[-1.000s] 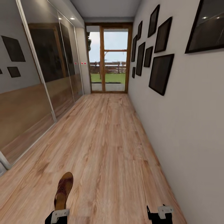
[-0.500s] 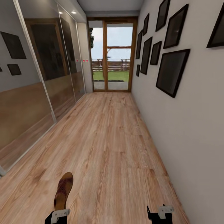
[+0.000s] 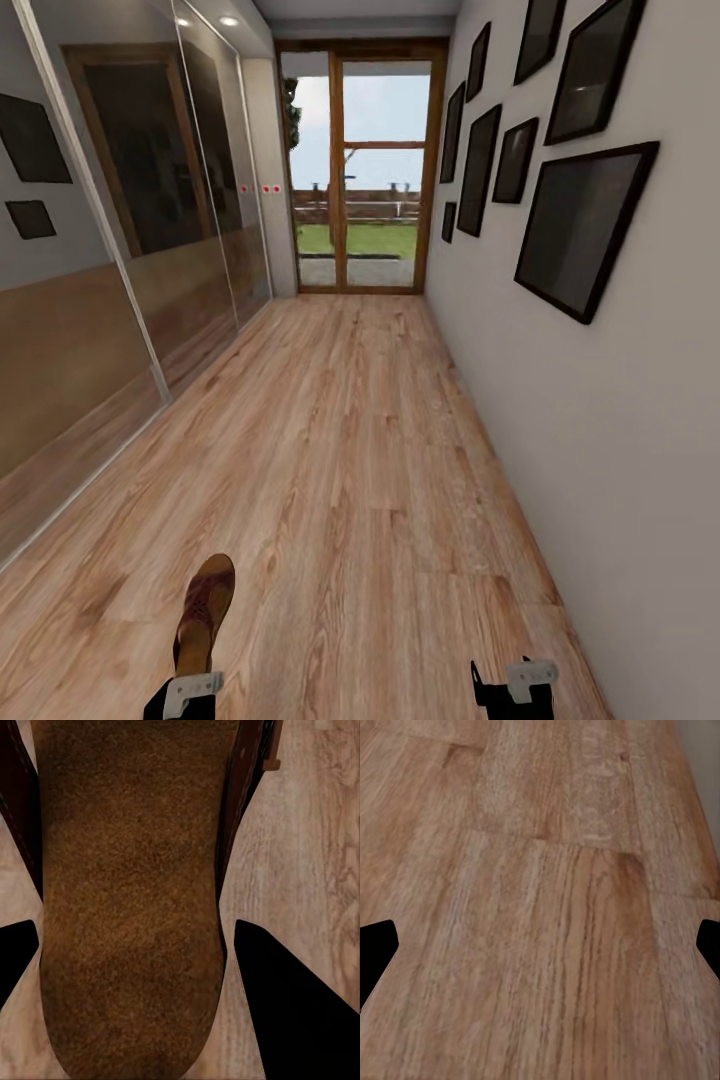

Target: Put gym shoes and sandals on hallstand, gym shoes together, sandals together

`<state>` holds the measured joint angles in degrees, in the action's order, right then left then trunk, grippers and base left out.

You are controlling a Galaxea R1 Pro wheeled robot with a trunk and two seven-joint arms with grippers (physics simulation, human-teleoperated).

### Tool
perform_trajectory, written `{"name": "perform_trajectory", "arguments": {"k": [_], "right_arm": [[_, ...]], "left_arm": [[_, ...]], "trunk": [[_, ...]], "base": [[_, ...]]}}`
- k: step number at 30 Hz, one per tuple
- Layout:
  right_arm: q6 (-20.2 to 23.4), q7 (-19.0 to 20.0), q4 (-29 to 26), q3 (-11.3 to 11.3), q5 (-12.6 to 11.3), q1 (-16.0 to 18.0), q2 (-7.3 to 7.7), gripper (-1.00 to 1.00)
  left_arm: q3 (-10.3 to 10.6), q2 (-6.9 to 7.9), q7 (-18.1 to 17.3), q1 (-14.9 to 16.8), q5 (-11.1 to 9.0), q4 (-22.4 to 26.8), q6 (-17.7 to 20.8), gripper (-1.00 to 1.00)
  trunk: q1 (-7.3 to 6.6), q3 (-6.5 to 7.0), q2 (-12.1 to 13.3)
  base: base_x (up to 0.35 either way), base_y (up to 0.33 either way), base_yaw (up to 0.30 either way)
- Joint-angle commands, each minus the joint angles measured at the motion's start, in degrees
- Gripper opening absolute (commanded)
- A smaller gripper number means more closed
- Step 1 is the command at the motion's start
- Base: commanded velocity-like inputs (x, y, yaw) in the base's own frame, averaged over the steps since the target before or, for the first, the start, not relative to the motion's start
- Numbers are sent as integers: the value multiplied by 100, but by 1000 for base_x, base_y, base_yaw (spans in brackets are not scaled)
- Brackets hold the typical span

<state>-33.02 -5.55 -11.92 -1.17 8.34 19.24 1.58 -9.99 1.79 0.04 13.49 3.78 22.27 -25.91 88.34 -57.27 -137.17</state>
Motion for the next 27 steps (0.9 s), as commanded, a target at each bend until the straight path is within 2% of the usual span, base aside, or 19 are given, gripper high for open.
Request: {"name": "perform_trajectory", "arguments": {"k": [1,20,27], "right_arm": [[-11,-42,5,-12,61,3,-1,100],[-18,-43,9,0,63,4,-13,100],[-20,-46,14,2,63,4,-17,100]], "left_arm": [[-29,-3,4,4,53,-3,-19,-100],[-29,-3,4,4,53,3,-19,-100],[-29,-3,4,4,53,2,-19,-100]], "trunk": [[2,-5,-2],[2,-7,-2],[2,-7,-2]], "base": [[339,0,0],[339,0,2],[339,0,152]]}}
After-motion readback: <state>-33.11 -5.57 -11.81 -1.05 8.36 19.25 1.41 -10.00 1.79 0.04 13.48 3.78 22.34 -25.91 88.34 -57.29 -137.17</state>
